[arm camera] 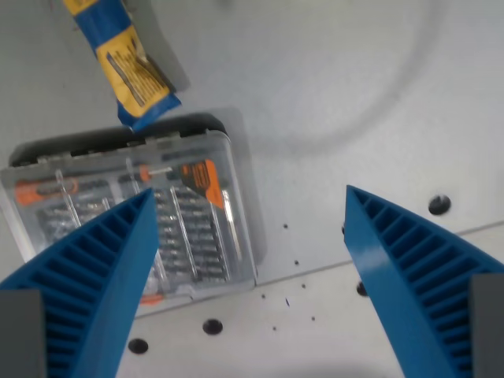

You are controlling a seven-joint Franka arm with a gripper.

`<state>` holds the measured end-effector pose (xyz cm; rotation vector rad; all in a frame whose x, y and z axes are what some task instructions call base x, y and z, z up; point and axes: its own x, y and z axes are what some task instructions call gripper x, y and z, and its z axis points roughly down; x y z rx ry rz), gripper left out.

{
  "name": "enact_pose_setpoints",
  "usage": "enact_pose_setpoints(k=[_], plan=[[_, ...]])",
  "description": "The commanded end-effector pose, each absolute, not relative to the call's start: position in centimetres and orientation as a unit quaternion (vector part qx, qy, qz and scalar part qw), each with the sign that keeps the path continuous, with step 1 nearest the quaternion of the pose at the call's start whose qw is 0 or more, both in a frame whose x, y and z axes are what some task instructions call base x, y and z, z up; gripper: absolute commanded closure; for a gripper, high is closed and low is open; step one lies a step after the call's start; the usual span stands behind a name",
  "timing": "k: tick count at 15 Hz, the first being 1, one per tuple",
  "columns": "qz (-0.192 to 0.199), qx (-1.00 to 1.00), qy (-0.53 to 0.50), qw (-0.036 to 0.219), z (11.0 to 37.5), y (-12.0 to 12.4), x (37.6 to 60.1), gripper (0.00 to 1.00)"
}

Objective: Move above the blue bag

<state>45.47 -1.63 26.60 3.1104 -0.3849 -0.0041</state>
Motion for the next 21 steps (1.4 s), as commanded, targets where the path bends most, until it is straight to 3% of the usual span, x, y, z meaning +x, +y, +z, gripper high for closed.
enact_pose_setpoints(k=[1, 21], plan=[[-0.004, 0.997, -0.081, 0.013, 26.1, -1.1, 46.5, 0.00], [-0.007, 0.999, 0.029, 0.038, 18.2, 3.5, 52.9, 0.00]])
